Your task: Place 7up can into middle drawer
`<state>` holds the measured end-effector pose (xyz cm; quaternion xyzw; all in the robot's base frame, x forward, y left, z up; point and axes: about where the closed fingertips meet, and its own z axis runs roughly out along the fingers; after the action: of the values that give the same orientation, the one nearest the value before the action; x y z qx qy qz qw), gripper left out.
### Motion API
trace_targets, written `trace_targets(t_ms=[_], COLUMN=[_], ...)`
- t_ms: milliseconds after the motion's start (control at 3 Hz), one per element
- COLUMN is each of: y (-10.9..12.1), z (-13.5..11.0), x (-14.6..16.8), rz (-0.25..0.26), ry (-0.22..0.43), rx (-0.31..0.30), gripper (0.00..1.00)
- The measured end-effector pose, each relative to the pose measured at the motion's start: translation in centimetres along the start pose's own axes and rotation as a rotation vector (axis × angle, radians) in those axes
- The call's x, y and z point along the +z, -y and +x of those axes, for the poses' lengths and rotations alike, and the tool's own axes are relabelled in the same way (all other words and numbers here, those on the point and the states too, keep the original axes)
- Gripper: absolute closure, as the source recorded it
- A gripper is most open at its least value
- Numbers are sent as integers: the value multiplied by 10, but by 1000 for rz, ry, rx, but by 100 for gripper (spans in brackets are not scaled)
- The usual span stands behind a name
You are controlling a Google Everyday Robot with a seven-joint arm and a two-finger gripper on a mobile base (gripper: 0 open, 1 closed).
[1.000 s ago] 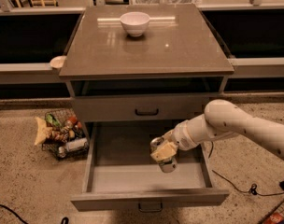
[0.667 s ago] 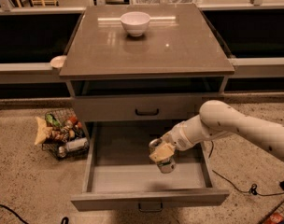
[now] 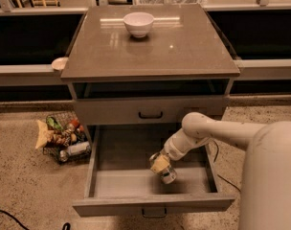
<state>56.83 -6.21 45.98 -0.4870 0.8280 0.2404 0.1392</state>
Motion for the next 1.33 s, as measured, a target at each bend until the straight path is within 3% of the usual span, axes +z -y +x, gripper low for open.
trace_targets(t_ms=[333, 667, 1333], y=[14, 26, 35], z=[13, 22, 32], x=[31, 55, 82], rz=[4, -8, -39], ry=[-62, -105, -128], rx=[27, 56, 96], gripper=[100, 82, 36])
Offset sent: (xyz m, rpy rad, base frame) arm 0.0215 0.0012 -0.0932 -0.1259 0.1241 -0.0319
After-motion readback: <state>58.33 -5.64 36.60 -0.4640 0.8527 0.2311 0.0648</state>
